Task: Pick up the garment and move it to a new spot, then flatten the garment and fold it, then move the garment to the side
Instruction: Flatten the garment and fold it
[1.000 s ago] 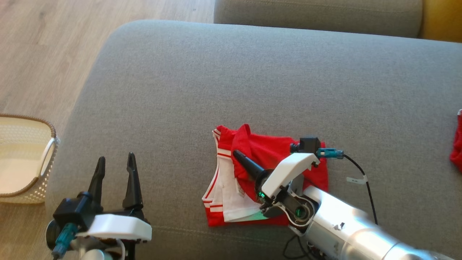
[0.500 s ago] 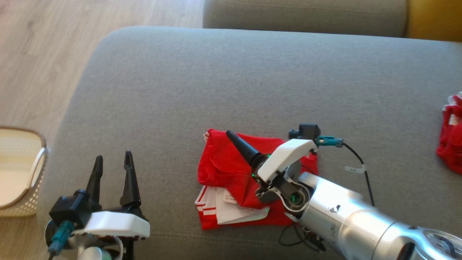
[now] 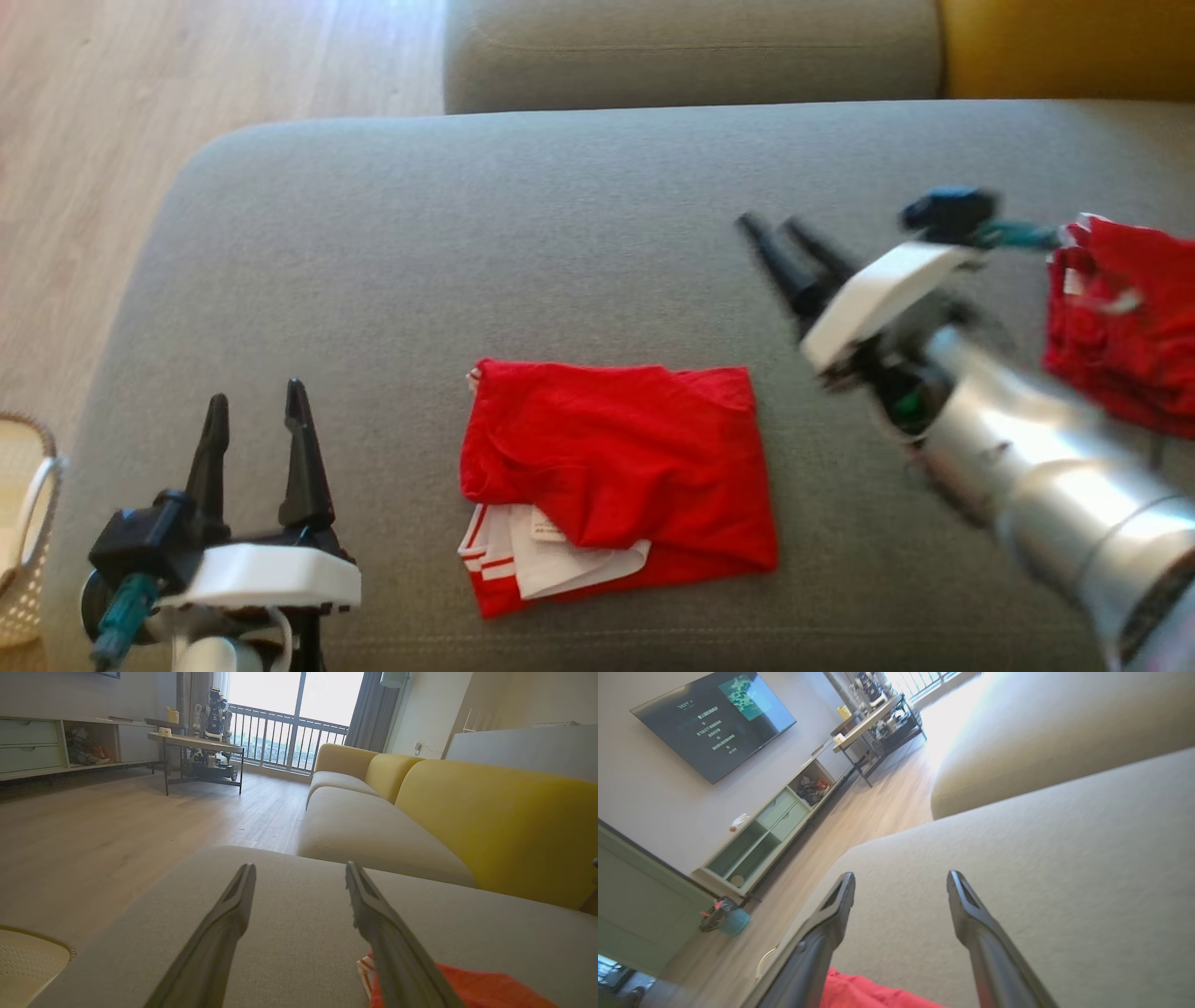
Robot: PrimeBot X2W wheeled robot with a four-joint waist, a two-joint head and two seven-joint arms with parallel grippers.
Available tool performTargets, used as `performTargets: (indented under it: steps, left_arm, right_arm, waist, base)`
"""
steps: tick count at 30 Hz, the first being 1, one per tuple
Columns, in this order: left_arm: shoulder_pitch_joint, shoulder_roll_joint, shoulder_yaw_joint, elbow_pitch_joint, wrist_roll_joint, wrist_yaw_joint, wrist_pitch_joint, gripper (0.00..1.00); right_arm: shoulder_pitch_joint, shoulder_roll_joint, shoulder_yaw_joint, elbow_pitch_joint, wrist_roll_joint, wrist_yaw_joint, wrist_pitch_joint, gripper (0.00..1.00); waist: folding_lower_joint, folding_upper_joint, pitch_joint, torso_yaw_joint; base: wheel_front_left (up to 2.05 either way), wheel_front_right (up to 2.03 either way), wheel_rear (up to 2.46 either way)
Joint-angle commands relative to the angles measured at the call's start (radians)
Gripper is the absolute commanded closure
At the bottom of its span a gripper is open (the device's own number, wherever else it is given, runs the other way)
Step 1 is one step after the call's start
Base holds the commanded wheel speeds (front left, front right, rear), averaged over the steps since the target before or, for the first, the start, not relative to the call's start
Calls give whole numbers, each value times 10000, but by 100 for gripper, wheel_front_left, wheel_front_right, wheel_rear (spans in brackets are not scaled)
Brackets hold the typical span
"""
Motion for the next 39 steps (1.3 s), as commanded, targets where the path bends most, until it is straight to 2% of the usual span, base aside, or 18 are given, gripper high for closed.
performTargets:
  steps: [1, 5, 9, 13, 17, 20, 24, 32, 39]
  left_arm:
    - [-306, 9, 361, -393, 68, 34, -122, 0]
    - [-312, 9, 367, -533, 60, 53, -122, 0]
    - [-251, 9, 365, -612, 73, 72, -122, 0]
    - [-144, 9, 331, -656, 60, 79, -122, 0]
    - [-15, 9, 260, -679, 100, 58, -122, 0]
    - [71, 9, 172, -679, 118, 51, -122, 0]
    - [172, 9, 56, -590, 70, 59, -122, 0]
    - [222, 9, -347, -30, 35, -68, -122, 0]
    - [77, 8, -167, -59, -57, -24, -122, 0]
  right_arm:
    - [-93, -114, -319, -176, -441, -2, -129, 0]
    - [641, -960, -2505, -855, -3775, -2, -130, 0]
    - [2535, -1355, -5568, -2460, -7484, -2, -130, 0]
    - [5092, -676, -8516, -4729, -10924, -2, -131, 0]
    - [7098, 518, -10235, -6772, -13336, -2, -131, 0]
    - [7972, 1184, -10872, -7685, -14291, -2, -131, 0]
    - [8540, 1560, -11182, -8297, -14871, -2, -131, 0]
    - [8799, 1756, -11409, -8631, -15144, -2, -131, 0]
    - [8774, 1779, -11522, -8614, -15170, -2, -131, 0]
  waist:
    - [0, 0, -28, -88]
    - [0, 0, -27, -238]
    - [0, 0, -37, -349]
    - [0, 0, -73, -415]
    - [0, 0, -82, -444]
    - [0, 0, -77, -436]
    - [0, 0, -78, -426]
    - [0, 0, -80, -368]
    - [0, 0, -60, -205]
  base:
    - [0, 0, 0]
    - [0, 0, 0]
    - [0, 0, 0]
    - [0, 0, 0]
    - [0, 0, 0]
    - [0, 0, 0]
    - [0, 0, 0]
    - [0, 0, 0]
    - [0, 0, 0]
